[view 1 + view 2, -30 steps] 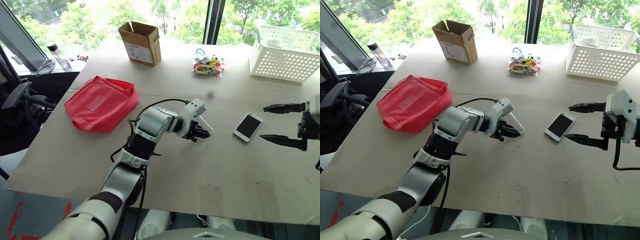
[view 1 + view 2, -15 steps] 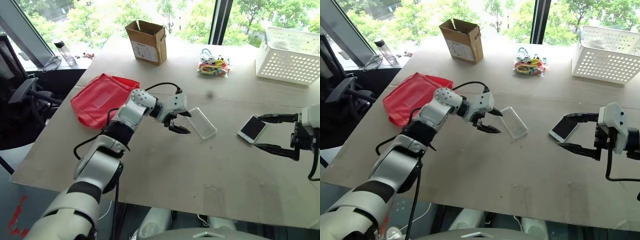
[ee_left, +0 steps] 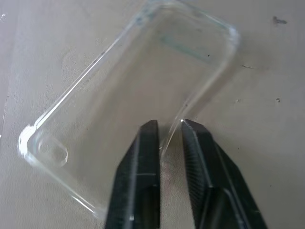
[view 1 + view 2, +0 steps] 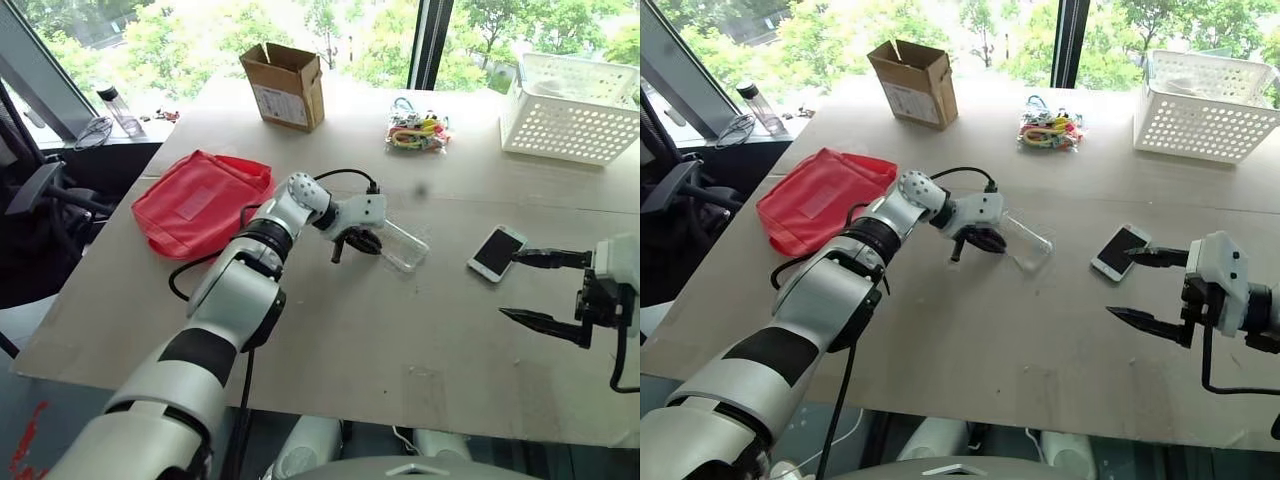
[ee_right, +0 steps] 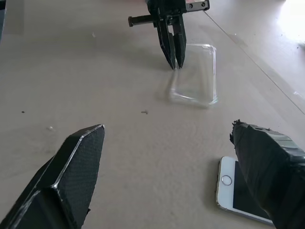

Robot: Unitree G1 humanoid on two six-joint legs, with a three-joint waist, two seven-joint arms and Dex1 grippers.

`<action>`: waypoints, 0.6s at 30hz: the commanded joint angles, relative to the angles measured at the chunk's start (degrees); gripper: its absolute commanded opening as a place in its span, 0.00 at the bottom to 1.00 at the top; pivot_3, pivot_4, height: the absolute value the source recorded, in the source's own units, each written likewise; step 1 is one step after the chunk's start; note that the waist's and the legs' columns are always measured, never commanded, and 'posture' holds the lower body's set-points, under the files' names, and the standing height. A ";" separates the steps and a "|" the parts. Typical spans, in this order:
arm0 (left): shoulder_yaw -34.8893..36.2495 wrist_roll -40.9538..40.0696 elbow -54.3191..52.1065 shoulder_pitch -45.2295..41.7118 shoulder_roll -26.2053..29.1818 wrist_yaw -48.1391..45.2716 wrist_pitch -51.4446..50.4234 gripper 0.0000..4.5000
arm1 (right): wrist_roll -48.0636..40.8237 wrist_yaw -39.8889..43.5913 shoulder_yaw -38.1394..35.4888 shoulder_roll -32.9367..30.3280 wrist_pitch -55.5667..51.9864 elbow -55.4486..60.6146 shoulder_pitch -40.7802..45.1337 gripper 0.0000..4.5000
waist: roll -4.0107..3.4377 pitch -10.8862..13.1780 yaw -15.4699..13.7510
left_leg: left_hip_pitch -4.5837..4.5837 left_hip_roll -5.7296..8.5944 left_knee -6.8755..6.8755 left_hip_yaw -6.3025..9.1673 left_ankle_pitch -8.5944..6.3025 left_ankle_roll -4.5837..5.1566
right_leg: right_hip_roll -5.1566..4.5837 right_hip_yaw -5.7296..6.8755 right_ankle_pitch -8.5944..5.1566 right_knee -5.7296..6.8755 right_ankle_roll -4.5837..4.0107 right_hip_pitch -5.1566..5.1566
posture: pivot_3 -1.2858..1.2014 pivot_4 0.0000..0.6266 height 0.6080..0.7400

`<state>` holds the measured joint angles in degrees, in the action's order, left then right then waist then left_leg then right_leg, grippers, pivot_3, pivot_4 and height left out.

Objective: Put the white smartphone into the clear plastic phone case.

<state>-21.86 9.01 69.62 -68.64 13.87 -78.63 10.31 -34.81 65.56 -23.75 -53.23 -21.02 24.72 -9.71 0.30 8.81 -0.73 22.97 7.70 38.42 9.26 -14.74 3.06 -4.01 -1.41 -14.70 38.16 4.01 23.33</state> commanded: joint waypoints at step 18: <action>-2.55 -10.64 -70.28 29.59 4.84 7.64 -50.27 0.01 | 0.71 -13.91 4.48 3.28 -10.51 4.75 2.84 1.00 | -0.11 -0.06 -0.14 | -0.22 -0.09 -0.12 -0.12 0.10 -0.19 | 0.05 -0.24 0.08 0.01 -0.14 0.01 | 0.52 0.24 1.00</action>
<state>-23.60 -0.15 1.53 -37.95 18.57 -70.30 -39.96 -34.00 54.64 -18.69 -50.73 -30.23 28.27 -7.86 0.19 8.75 -0.87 22.78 7.61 38.30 9.15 -14.64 2.87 -3.96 -1.65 -14.62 38.12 3.88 23.34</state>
